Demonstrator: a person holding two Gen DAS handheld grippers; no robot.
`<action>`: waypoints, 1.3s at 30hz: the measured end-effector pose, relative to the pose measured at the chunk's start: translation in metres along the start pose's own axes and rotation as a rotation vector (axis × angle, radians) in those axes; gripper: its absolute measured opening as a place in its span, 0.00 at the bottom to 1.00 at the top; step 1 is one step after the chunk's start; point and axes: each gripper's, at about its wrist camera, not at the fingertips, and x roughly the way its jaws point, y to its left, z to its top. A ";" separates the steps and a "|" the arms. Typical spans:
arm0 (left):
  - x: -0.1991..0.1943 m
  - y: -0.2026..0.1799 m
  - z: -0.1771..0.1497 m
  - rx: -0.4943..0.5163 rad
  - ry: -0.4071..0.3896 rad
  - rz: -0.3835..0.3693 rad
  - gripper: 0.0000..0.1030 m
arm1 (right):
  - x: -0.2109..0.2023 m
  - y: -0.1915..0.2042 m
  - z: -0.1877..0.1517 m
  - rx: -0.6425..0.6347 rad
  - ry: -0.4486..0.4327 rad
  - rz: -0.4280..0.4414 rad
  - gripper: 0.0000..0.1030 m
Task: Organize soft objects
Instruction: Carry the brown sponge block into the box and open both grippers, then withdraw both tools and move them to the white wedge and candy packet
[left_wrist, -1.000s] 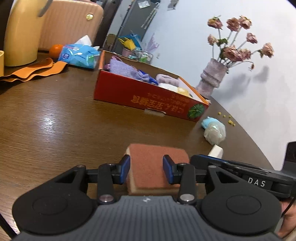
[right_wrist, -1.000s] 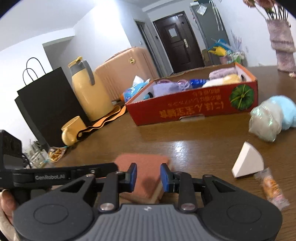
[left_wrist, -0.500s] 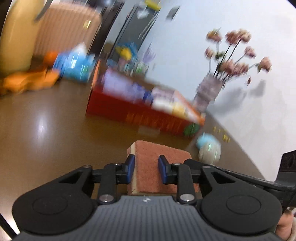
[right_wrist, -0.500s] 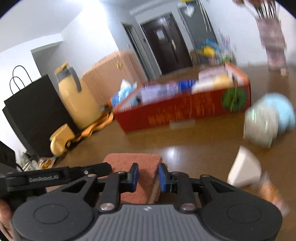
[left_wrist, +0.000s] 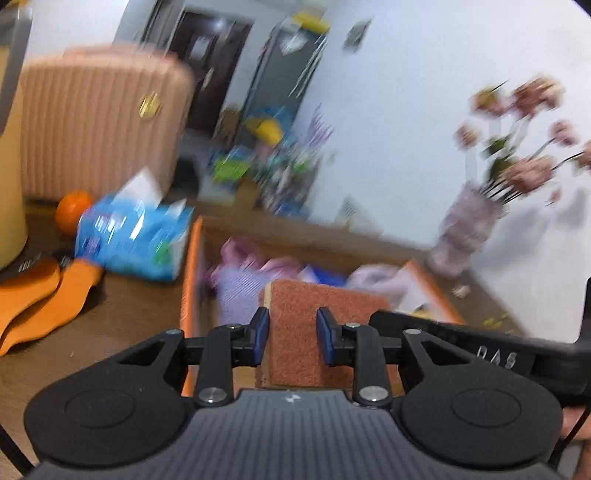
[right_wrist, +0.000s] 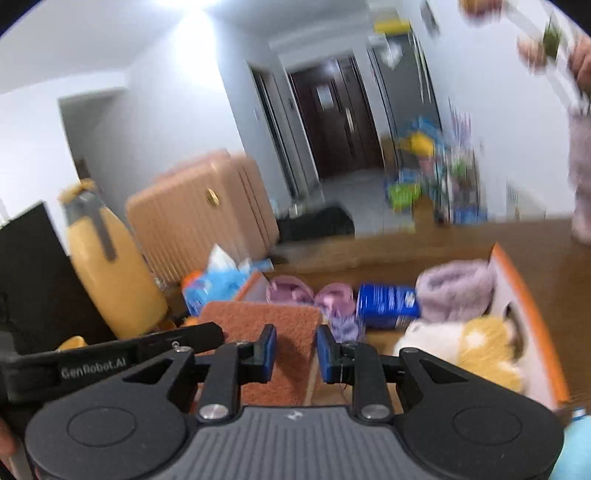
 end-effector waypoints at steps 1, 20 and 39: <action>0.006 0.005 -0.001 0.000 0.031 0.016 0.27 | 0.012 -0.003 0.001 0.024 0.045 -0.004 0.22; -0.047 0.003 0.014 0.150 -0.145 0.191 0.50 | -0.022 0.002 0.007 -0.021 0.023 -0.085 0.39; -0.173 -0.066 -0.019 0.289 -0.405 0.246 1.00 | -0.221 0.009 -0.023 -0.308 -0.450 -0.250 0.91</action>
